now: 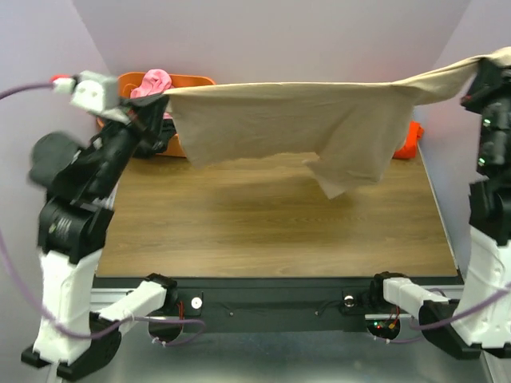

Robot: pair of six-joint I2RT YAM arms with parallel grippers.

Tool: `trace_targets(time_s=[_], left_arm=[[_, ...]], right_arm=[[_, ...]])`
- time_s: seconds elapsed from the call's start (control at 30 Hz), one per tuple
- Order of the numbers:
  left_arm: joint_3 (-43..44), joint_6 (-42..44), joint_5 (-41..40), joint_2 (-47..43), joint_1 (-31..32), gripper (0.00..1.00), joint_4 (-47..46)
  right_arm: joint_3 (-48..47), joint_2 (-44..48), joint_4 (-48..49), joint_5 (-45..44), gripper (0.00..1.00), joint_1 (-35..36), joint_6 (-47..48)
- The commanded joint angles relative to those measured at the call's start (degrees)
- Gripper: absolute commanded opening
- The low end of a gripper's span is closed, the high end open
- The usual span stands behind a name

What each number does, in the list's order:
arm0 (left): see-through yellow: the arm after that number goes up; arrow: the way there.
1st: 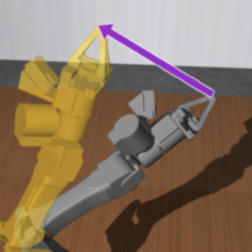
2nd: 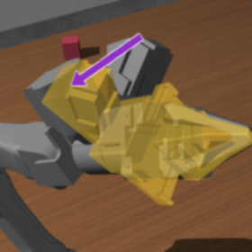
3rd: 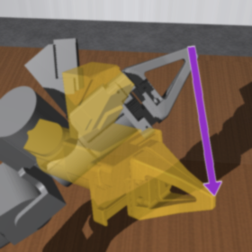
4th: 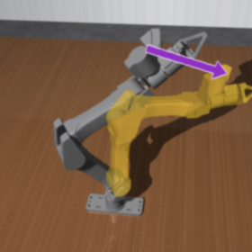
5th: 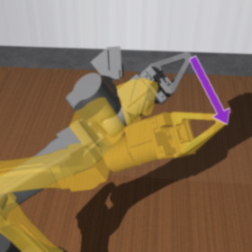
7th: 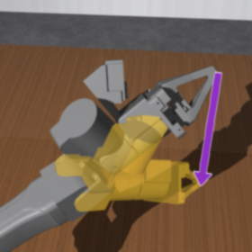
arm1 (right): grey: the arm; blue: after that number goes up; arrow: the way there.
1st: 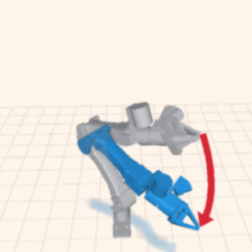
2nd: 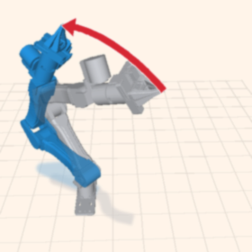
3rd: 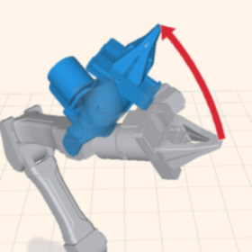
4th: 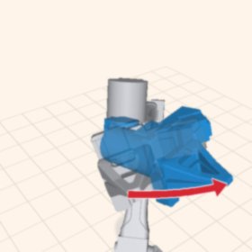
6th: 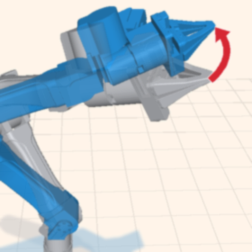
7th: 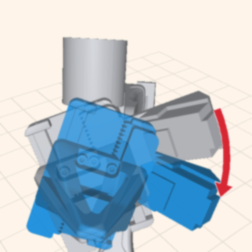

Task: Fold and stack the t-shirts
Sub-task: Flatten the tshirt out

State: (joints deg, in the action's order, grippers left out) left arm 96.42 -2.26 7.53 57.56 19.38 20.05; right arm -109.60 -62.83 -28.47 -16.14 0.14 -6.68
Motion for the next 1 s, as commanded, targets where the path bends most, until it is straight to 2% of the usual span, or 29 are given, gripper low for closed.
trace_targets(time_s=[0.0, 0.17, 0.5, 0.6, 0.83, 0.87, 0.93, 0.97], left_arm=[[4.29, -0.81, 1.87, -3.77, -0.39, 0.00, -0.11], [8.16, -3.01, 6.43, -5.35, -0.39, 0.00, 4.02], [8.26, -4.07, 9.52, -2.81, -0.39, 0.00, 5.53], [6.51, -2.93, 9.26, -0.17, -0.39, 0.00, 5.00], [-7.46, -0.11, 6.28, 8.78, -0.39, 0.00, -2.73], [-9.91, 0.06, 3.92, 12.45, -0.39, 0.00, -4.83], [-10.64, 0.06, 1.45, 17.38, -0.39, 0.00, -6.42], [-9.42, 0.06, -1.70, 23.59, -0.39, 0.00, -7.30]], right_arm=[[-6.75, 2.53, 4.65, -3.63, 0.00, 0.12, 3.51], [-13.78, 3.24, 4.74, -3.63, 0.00, 0.12, 4.31], [-15.82, 0.52, 5.35, -2.58, 0.00, 0.12, 3.34], [-11.70, -0.71, 5.79, -1.44, 0.00, 0.12, 2.99], [9.90, -5.10, 11.84, -0.30, 0.00, 0.12, 2.81], [15.42, -7.63, 14.99, -0.29, 0.00, 0.12, 2.64], [19.58, -11.68, 18.69, -0.29, 0.01, 0.12, 1.76], [21.60, -16.66, 21.67, -0.56, 0.00, 0.12, 1.49]])
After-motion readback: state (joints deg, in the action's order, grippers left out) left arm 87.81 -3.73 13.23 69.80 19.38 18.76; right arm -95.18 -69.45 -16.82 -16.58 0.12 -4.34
